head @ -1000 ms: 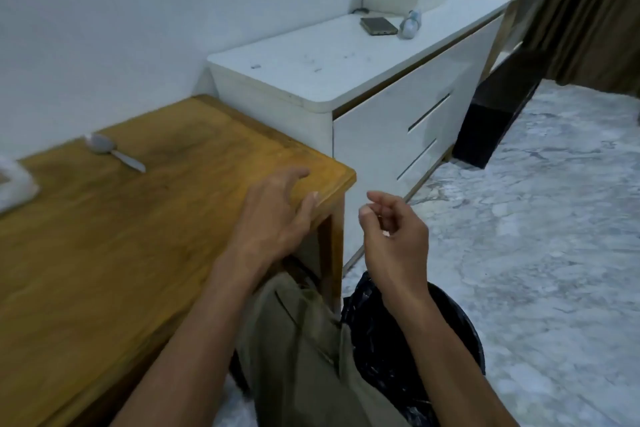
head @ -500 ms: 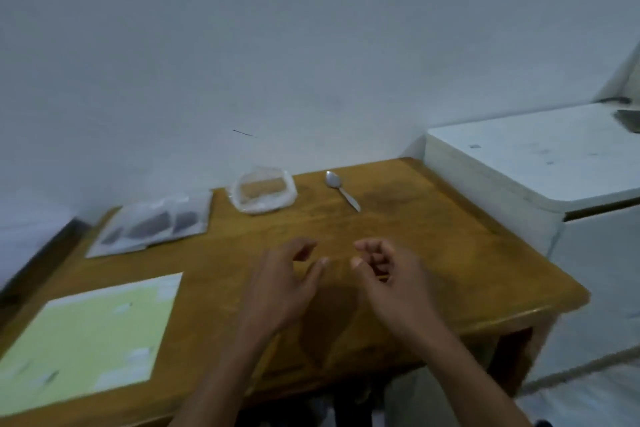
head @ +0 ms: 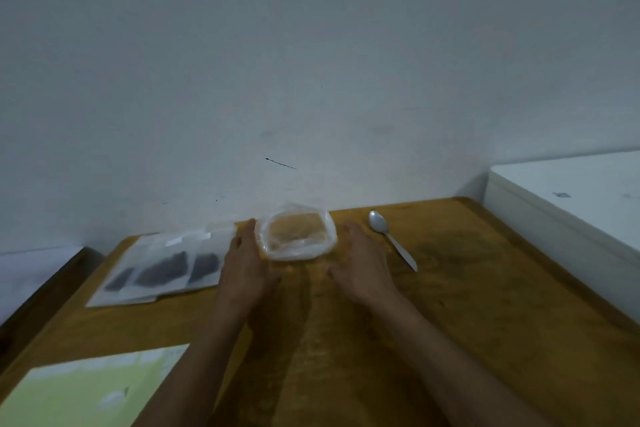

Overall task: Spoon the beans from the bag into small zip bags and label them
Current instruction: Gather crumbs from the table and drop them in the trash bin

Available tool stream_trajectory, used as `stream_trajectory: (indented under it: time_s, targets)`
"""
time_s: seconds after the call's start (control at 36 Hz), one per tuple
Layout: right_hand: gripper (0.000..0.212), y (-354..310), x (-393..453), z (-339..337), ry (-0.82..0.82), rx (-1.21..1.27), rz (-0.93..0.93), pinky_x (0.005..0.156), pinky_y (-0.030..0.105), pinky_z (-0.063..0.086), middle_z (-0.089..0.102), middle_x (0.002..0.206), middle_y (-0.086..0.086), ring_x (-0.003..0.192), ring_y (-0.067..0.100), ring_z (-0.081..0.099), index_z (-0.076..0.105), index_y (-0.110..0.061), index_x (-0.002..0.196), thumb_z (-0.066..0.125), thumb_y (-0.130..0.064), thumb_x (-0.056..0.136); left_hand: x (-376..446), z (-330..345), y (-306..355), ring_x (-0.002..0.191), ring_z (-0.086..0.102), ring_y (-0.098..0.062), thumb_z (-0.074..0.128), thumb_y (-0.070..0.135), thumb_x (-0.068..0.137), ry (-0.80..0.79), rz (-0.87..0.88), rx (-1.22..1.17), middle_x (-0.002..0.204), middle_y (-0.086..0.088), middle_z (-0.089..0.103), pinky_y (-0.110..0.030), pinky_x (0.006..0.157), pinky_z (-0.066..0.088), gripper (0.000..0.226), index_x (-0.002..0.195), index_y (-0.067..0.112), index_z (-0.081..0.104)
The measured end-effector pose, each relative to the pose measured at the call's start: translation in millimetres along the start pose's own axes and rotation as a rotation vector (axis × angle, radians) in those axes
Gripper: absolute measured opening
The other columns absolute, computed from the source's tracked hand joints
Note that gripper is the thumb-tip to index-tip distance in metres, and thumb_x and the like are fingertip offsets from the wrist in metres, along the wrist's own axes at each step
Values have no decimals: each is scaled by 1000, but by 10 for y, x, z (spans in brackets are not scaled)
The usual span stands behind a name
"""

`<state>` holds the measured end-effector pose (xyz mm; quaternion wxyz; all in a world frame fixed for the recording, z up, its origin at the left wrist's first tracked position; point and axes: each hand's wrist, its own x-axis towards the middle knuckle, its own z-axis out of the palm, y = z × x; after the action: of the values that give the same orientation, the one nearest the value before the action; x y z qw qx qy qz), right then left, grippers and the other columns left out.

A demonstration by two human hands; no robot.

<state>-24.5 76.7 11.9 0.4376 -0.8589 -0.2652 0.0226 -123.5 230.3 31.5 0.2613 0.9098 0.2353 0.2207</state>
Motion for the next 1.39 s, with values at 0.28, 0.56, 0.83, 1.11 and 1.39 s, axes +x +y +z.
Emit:
stream_trajectory:
  time_s: [0.28,0.56,0.83,1.11,1.39]
  targets:
    - [70,39,193,117,43,70,-70,89,32,52,60,127,1,116,20,56,44,-22,140,77,-9,80,217,198,-83,114,60,-30,84,19,77,45,4,-85,130,-10,61,-36,91,49,72,138,17,45]
    - [66,161,-477,-680,194,89,-37,90,28,52,63,129,-4,111,14,61,50,-25,140,80,-27,81,-255,64,494,83,62,-13,88,25,72,1,139,-151,117,-5,64,-15,61,45,77,138,19,49]
    - [61,488,-2018,-1995,544,12,141,78,18,53,61,121,-11,99,4,62,52,-35,131,83,-32,79,-1237,357,1900,81,58,1,89,30,70,-156,426,-341,109,11,54,-14,69,47,77,138,25,51]
    - [51,1071,-3680,-2733,924,-71,402,79,37,59,65,110,-12,92,8,65,57,-36,114,86,-25,74,-2471,1149,3012,113,53,-15,84,26,77,-465,632,-415,129,3,50,-25,91,51,72,138,30,46]
    - [57,1994,-4808,-2109,739,60,876,69,18,50,63,106,-5,85,5,64,55,-24,129,81,-18,78,-3489,2262,2625,117,55,-24,78,31,80,-896,602,-93,133,-2,49,-38,96,52,70,140,26,42]
